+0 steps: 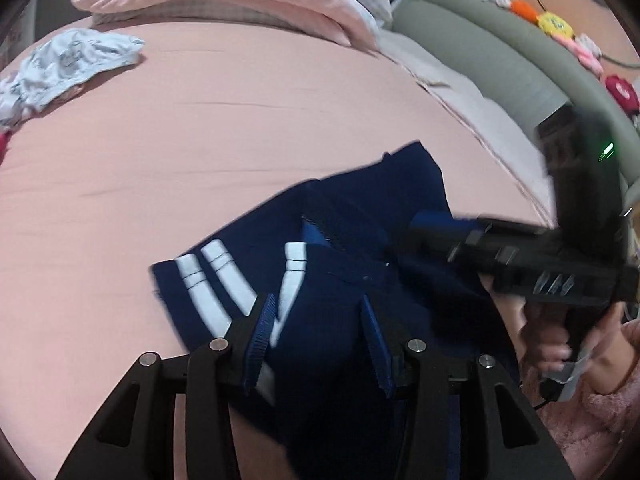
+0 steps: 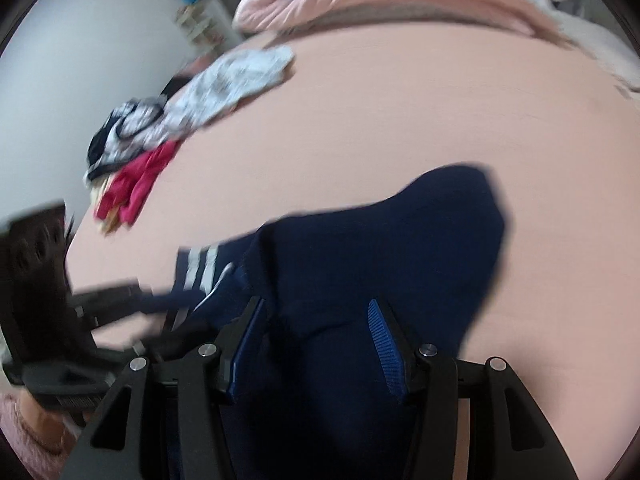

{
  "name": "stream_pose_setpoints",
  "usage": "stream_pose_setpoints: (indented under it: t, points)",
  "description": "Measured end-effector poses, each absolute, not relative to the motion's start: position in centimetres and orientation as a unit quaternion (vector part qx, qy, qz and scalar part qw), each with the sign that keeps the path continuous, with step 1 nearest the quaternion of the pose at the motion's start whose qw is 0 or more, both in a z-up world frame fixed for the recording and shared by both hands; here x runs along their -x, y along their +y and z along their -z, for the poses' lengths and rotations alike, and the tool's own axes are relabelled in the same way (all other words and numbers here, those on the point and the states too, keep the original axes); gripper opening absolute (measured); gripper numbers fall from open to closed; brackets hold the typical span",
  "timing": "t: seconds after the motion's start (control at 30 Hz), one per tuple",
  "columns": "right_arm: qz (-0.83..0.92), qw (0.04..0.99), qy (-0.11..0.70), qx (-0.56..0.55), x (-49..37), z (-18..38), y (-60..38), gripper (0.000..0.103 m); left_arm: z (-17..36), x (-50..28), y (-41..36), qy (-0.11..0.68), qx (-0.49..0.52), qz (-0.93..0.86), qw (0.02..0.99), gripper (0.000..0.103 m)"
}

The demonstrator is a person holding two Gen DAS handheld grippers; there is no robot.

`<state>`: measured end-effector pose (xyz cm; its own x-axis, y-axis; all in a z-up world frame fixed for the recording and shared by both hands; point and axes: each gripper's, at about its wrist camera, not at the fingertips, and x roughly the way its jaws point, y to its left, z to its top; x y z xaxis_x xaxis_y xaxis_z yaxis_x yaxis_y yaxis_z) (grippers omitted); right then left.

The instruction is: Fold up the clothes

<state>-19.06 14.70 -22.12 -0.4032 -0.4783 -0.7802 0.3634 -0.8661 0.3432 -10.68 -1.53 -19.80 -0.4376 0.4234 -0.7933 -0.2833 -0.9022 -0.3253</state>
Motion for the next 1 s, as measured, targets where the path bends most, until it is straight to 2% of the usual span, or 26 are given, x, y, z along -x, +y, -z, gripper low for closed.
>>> stream_pose_setpoints:
  t: [0.03, 0.1, 0.2, 0.3, 0.4, 0.53, 0.7, 0.87, 1.0]
  points:
    - [0.843, 0.243, -0.07, -0.475, 19.2, 21.7, 15.3, 0.052, 20.2, 11.1, -1.8, -0.066, 0.487, -0.847, 0.201, 0.007]
    - [0.852, 0.231, -0.085, -0.463, 19.5, 21.1, 16.4, 0.053, 20.4, 11.4, -2.2, -0.083, 0.487, -0.849, 0.187, 0.005]
    - [0.848, 0.219, -0.073, -0.477, 20.3, 21.5, 16.7, 0.053, 19.6, 10.9, -3.9, -0.133, 0.474, -0.849, 0.188, 0.005]
    - [0.836, 0.191, -0.021, -0.515, 20.6, 23.4, 15.9, 0.052, 18.4, 9.8, -5.2, -0.145, 0.46, -0.859, 0.174, 0.005]
    - [0.845, 0.177, 0.001, -0.505, 20.0, 23.6, 15.3, 0.051, 18.2, 9.4, -6.5, -0.148, 0.462, -0.864, 0.137, 0.004]
    - [0.849, 0.188, -0.028, -0.492, 20.1, 23.0, 15.8, 0.052, 18.9, 9.5, -8.7, -0.202, 0.452, -0.862, 0.106, 0.003]
    - [0.862, 0.173, -0.074, -0.471, 20.6, 21.7, 18.1, 0.052, 20.3, 9.5, -11.6, -0.221, 0.454, -0.863, 0.03, 0.002]
    - [0.877, 0.155, -0.04, -0.453, 20.8, 20.6, 18.8, 0.052, 19.8, 9.8, -10.7, -0.253, 0.446, -0.854, 0.09, 0.004]
    - [0.873, 0.148, -0.044, -0.463, 21.2, 21.0, 19.2, 0.052, 20.2, 10.6, -9.2, -0.242, 0.463, -0.844, 0.12, 0.011]
